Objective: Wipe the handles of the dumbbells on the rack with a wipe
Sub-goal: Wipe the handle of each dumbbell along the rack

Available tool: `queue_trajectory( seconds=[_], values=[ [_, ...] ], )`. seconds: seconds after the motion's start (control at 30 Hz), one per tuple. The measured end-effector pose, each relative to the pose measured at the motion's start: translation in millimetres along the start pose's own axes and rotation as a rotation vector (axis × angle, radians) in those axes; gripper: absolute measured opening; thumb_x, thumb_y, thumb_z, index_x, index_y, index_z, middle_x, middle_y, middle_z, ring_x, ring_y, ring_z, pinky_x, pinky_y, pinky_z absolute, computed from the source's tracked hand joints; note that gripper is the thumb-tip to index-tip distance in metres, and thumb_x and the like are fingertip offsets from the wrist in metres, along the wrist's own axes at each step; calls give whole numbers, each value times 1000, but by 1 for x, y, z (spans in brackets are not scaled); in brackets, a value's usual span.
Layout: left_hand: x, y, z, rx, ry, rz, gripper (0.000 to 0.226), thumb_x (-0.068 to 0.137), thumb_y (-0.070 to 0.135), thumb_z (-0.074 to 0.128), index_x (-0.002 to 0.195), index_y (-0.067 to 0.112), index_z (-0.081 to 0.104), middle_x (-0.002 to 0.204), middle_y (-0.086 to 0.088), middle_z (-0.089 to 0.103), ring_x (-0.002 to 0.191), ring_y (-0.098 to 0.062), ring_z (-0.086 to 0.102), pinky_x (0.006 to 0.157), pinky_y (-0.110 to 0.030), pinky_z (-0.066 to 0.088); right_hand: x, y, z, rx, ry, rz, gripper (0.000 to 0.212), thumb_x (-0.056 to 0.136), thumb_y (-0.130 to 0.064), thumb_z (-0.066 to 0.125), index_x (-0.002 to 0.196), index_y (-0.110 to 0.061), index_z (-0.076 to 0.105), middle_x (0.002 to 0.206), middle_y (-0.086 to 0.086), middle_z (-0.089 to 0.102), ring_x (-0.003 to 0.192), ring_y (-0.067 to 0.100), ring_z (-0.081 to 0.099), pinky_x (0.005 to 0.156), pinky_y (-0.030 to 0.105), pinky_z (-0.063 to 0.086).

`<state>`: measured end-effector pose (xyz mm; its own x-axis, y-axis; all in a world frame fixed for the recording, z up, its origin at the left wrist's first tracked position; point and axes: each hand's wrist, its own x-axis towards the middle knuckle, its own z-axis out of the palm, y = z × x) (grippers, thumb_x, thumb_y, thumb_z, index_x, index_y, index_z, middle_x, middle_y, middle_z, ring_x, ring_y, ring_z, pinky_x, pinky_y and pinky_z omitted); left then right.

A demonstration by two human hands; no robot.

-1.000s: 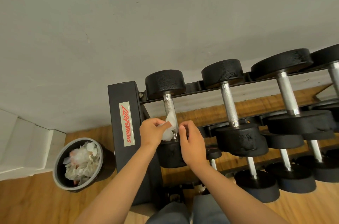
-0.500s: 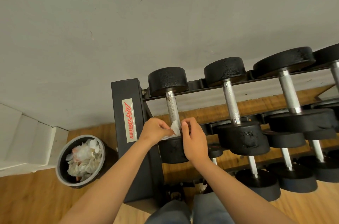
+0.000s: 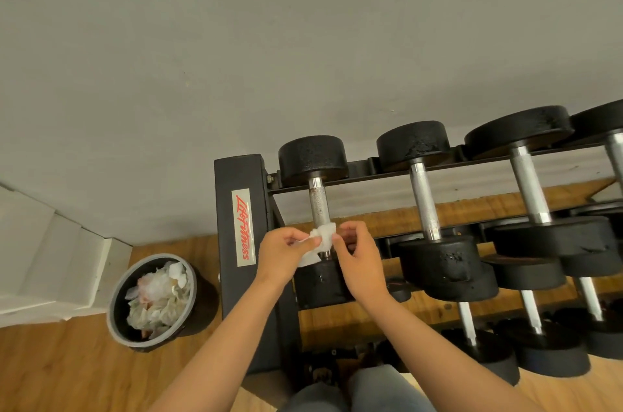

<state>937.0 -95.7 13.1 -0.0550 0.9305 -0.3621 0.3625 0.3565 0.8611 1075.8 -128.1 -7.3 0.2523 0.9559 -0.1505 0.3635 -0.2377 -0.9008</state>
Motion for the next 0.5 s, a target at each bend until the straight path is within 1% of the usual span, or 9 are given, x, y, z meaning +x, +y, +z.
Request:
queue_trajectory(
  seconds=[0.07, 0.13, 0.17, 0.23, 0.3, 0.4, 0.5],
  values=[
    [-3, 1, 3, -18, 86, 29, 7, 82, 19, 76, 79, 17, 70, 83, 3, 67, 81, -8, 61, 64, -12, 42, -3, -2, -8, -7, 49, -47, 25, 90, -26, 65, 109, -31, 49, 104, -16, 56, 97, -3, 54, 81, 10, 42],
    [-3, 3, 6, -40, 131, 55, 6, 83, 19, 75, 81, 15, 71, 83, 2, 67, 81, -8, 61, 60, -8, 43, -4, -3, -14, -64, 69, -151, 29, 88, -25, 68, 110, -33, 50, 107, -17, 53, 102, -4, 51, 82, 7, 39],
    [-3, 5, 8, -56, 132, 70, 6, 83, 18, 75, 83, 14, 72, 85, 2, 68, 82, -9, 62, 61, -8, 45, -4, -4, -16, -86, 62, -201, 30, 87, -24, 68, 111, -32, 52, 108, -16, 52, 103, -3, 50, 83, 7, 40],
    [-4, 8, 15, -86, 112, 113, 7, 84, 18, 73, 89, 13, 74, 88, 2, 70, 85, -9, 64, 67, -11, 48, -2, -4, -17, -87, 40, -253, 31, 87, -22, 68, 114, -30, 56, 112, -14, 50, 104, 0, 52, 86, 9, 43],
    [-4, 12, 24, -93, 110, 144, 10, 86, 18, 71, 96, 13, 74, 92, 3, 70, 88, -9, 64, 72, -14, 50, 4, -5, -18, -62, 38, -246, 31, 88, -20, 67, 118, -28, 58, 113, -13, 49, 103, 4, 53, 87, 15, 47],
    [-1, 20, 36, -85, 163, 168, 8, 88, 16, 68, 96, 19, 70, 94, 10, 63, 88, -6, 61, 76, -17, 52, 17, -4, -22, -75, 43, -197, 28, 90, -17, 65, 116, -27, 61, 106, -13, 49, 99, 6, 53, 86, 20, 49],
    [1, 25, 43, -101, 218, 172, 9, 89, 15, 67, 95, 22, 69, 94, 15, 59, 89, -2, 58, 77, -14, 47, 30, -3, -22, -83, -17, -157, 27, 93, -15, 60, 119, -22, 64, 104, -10, 55, 97, 6, 55, 88, 22, 49]
  ],
)
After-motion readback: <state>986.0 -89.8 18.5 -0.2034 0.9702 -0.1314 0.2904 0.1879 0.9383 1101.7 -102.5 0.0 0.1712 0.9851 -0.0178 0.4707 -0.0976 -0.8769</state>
